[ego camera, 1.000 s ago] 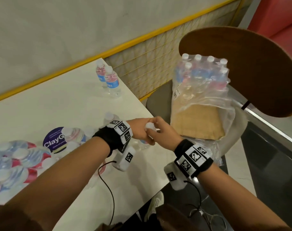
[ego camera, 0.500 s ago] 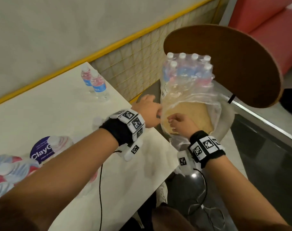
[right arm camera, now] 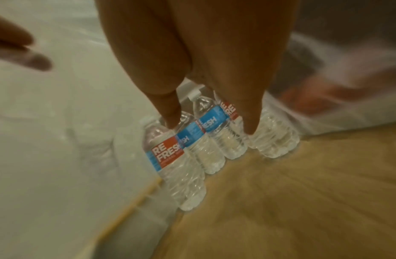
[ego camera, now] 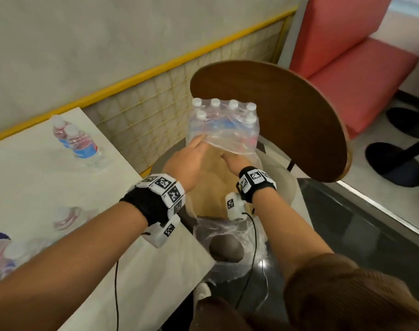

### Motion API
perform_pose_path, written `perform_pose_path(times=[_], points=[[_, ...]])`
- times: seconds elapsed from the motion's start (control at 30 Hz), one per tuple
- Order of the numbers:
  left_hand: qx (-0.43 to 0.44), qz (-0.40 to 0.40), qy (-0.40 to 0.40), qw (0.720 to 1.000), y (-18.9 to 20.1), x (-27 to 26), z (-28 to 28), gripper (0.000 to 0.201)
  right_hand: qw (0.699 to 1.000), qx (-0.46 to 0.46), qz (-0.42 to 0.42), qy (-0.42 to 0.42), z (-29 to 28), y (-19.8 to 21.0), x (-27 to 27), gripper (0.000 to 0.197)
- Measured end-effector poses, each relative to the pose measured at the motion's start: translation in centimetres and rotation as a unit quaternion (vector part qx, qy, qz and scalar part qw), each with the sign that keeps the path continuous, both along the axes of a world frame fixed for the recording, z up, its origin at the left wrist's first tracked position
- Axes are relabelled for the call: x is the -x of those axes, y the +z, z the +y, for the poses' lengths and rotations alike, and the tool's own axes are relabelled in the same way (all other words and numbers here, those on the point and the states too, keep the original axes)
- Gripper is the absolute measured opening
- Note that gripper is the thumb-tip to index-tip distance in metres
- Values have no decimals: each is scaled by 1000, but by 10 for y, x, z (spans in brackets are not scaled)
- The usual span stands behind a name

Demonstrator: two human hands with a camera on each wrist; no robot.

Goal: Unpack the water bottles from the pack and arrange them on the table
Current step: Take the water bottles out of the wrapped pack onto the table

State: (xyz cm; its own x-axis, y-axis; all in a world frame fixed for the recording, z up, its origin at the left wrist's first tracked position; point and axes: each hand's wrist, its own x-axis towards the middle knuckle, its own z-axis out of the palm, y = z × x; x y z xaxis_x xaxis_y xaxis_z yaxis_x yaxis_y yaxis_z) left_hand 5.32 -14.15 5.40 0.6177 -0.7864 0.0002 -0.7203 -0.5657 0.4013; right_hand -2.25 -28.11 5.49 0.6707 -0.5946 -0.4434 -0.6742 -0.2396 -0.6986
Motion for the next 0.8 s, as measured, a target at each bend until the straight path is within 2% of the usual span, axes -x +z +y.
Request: perform_pose_path(times=[0.03,0.1,0.17,0.27,0.4,0.47,0.57,0.67,0.73,0.8], points=[[0,-4,1,1000,-1,-3,-3,64,999,-6,-35,-26,-5,1,-7,58],[0,-8,9,1000,-2,-5,-6,67,998,-19,-45,-41,-10,-3,-17,58],[-1,-4,14,1000,1,-5,-7,68,999,22,29,15,-7,-14,-21,49],[-11,-2,17,1000,3,-4,-6,70,975,112,155,110,0,-28,-24,34],[-6,7,4,1000,4,-7,-1,72,985,29,147,85,-10,-26,-39,39],[-8,6,-15,1000,7,-6,1,73,981,44,168,88,-23,-20,-38,40],[-10,22,-31,999,12,-1,0,67,989,43,135,35,-33,-27,-33,40],[3,75,-27,997,16,-2,-3,54,997,34,74,-2,-19,-32,-25,40],[13,102,-26,994,20,-10,-3,53,997,57,41,14,-9,-39,-15,38],[-5,106,-30,994,26,-20,0,56,989,127,-46,66,5,-41,2,42]])
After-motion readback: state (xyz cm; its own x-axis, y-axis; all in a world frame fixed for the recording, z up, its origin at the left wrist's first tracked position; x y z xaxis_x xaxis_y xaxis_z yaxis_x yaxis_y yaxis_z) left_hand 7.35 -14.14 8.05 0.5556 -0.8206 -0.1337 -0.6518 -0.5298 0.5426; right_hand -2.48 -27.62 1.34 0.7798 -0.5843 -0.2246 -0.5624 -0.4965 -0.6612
